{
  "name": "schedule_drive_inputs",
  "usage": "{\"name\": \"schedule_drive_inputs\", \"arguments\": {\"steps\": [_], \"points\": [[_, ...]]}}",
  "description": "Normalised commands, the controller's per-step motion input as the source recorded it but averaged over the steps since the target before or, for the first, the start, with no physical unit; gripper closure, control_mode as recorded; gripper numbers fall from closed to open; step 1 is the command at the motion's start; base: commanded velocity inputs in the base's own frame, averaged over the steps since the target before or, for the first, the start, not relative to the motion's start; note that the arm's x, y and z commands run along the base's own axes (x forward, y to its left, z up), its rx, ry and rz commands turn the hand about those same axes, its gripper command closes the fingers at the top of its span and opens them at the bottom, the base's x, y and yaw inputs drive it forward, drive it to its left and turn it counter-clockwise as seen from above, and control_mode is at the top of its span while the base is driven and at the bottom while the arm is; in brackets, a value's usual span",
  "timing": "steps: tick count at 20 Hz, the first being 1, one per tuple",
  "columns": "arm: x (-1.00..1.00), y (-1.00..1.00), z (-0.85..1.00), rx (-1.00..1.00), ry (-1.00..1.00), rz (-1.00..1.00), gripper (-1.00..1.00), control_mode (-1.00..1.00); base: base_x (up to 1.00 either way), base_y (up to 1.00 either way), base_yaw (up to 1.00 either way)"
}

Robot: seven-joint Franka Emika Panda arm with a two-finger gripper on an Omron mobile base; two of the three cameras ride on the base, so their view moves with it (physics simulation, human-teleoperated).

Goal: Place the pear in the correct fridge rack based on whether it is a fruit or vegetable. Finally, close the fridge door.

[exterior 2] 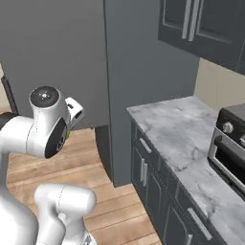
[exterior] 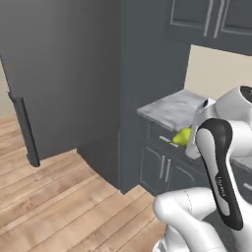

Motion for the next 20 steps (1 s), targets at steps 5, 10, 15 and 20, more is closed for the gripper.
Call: {"name": "schedule_drive_inputs", "arguments": {"steps": [5,10,15,20], "points": [[0.00,0.00,0.00,0.00,0.00,0.00,1.00,1.00,0.00,-0.16,0.71],[0.00,0.00,0.00,0.00,0.00,0.00,1.00,1.00,0.01,0.03,0.68],[0.00,0.00,0.00,0.00,0.00,0.00,1.00,1.00,0.36,0.31,0.43],[0.00,0.00,0.00,0.00,0.00,0.00,1.00,1.00,0.56,0.34,0.28]]}}
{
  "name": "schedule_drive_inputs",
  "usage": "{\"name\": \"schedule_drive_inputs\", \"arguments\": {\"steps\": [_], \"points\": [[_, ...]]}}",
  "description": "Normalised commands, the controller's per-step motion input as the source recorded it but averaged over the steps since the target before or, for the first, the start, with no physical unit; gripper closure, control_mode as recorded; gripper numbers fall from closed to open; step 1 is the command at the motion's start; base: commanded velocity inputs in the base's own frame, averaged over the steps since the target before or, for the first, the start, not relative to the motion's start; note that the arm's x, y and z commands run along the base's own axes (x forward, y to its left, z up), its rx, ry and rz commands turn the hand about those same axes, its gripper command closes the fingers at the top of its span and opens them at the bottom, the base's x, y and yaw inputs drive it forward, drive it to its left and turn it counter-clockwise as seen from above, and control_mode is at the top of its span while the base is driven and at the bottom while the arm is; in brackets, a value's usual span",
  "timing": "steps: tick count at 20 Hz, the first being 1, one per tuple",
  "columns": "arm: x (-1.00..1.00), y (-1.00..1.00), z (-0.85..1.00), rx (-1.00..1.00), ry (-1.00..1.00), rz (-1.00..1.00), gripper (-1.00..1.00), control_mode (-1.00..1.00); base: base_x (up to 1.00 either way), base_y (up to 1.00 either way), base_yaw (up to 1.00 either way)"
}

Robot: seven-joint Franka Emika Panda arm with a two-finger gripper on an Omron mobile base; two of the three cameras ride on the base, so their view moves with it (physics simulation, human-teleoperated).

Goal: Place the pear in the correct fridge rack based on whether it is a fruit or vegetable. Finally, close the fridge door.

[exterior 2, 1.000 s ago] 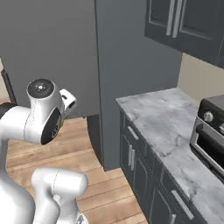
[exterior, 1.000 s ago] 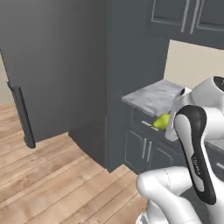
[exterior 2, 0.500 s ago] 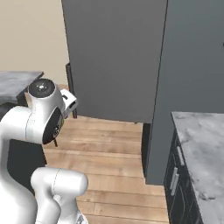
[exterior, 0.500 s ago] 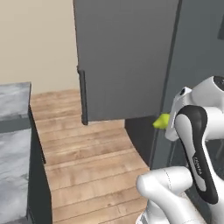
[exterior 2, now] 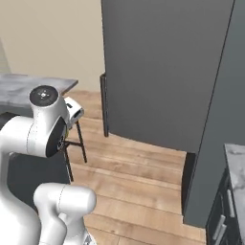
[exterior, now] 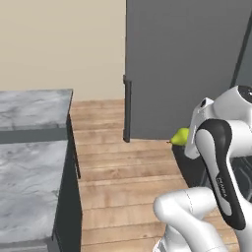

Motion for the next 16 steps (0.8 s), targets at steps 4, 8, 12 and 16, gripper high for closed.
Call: {"name": "schedule_drive_inputs", "arguments": {"steps": [4,8,12,16], "points": [[0.00,0.00,0.00,0.00,0.00,0.00,1.00,1.00,0.29,0.73,0.33],[0.00,0.00,0.00,0.00,0.00,0.00,1.00,1.00,0.19,0.92,0.38],[0.00,0.00,0.00,0.00,0.00,0.00,1.00,1.00,0.31,0.78,0.33],[0.00,0.00,0.00,0.00,0.00,0.00,1.00,1.00,-0.09,0.77,0.38]]}}
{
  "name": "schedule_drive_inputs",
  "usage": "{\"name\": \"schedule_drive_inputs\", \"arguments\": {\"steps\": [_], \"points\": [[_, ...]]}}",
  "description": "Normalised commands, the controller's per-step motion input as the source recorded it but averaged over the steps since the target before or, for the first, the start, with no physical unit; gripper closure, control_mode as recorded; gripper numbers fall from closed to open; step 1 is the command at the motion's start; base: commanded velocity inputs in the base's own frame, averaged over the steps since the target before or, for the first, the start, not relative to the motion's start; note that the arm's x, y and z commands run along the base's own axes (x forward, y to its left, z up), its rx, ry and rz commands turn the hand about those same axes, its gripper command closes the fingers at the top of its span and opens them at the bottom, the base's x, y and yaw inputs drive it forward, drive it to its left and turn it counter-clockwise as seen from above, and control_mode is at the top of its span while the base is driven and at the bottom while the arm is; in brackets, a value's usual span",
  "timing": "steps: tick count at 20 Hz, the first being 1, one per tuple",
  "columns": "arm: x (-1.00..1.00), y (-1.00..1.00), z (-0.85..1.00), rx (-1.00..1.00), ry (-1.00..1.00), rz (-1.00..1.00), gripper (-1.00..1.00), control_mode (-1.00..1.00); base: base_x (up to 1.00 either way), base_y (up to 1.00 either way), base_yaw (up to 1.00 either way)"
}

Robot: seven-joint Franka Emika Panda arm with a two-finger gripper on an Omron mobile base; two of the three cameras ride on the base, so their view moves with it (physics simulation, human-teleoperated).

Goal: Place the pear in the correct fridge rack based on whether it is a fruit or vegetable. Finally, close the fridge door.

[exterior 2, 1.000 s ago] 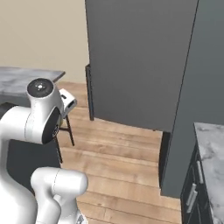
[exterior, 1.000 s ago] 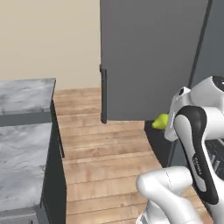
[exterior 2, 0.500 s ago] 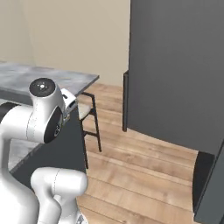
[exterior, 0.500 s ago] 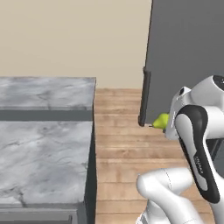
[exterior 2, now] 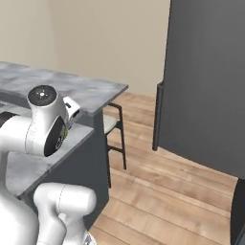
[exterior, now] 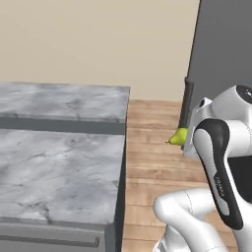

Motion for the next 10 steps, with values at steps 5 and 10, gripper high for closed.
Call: {"name": "schedule_drive_inputs", "arguments": {"steps": [5,10], "points": [[0.00,0.00,0.00,0.00,0.00,0.00,1.00,1.00,-0.93,0.19,0.35],[0.00,0.00,0.00,0.00,0.00,0.00,1.00,1.00,-1.00,0.00,0.36]]}}
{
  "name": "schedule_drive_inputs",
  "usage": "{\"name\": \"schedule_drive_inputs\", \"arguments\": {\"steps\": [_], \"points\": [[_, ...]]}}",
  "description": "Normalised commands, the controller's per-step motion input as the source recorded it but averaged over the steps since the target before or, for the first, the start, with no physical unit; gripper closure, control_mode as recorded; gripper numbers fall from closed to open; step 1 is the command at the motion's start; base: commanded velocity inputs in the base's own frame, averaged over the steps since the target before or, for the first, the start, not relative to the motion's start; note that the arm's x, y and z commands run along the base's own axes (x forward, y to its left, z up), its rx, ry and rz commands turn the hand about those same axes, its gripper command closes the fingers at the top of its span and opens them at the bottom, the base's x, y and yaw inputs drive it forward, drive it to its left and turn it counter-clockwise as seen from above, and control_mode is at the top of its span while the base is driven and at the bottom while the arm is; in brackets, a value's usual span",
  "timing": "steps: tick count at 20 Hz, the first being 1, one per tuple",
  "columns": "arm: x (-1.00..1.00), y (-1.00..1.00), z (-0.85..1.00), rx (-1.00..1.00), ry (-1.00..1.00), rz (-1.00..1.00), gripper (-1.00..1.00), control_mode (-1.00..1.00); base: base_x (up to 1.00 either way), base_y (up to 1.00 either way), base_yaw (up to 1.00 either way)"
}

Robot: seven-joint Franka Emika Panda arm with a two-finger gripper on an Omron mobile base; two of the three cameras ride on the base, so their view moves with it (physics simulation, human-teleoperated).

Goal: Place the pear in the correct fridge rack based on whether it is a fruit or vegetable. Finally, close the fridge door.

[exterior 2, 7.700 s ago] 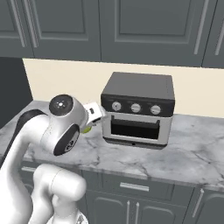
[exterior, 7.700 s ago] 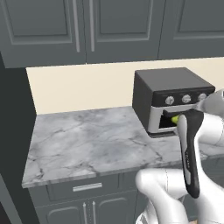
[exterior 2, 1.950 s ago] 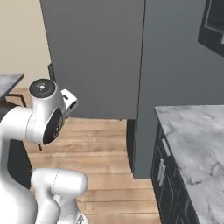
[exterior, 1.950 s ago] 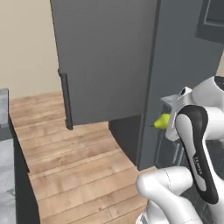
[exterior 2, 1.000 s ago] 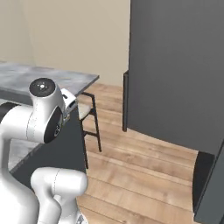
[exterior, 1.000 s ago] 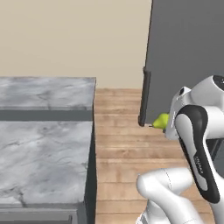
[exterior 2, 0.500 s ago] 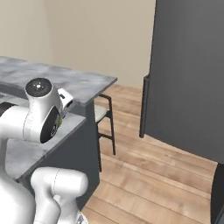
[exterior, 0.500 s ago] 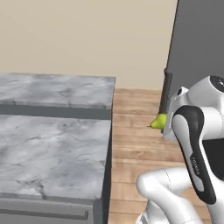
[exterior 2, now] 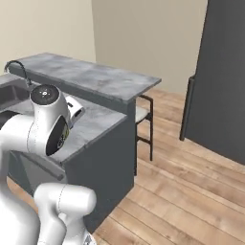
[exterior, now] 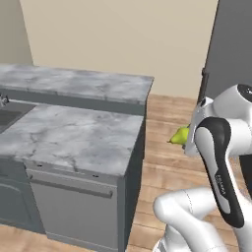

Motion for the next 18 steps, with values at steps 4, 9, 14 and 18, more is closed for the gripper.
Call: {"name": "schedule_drive_inputs", "arguments": {"steps": [4,9,14,18], "points": [[0.00,0.00,0.00,0.00,0.00,0.00,1.00,1.00,-1.00,0.17,0.45],[0.00,0.00,0.00,0.00,0.00,0.00,1.00,1.00,-0.50,0.90,0.48],[0.00,0.00,0.00,0.00,0.00,0.00,1.00,1.00,0.14,1.00,0.50],[0.00,0.00,0.00,0.00,0.00,0.00,1.00,1.00,0.63,1.00,0.50]]}}
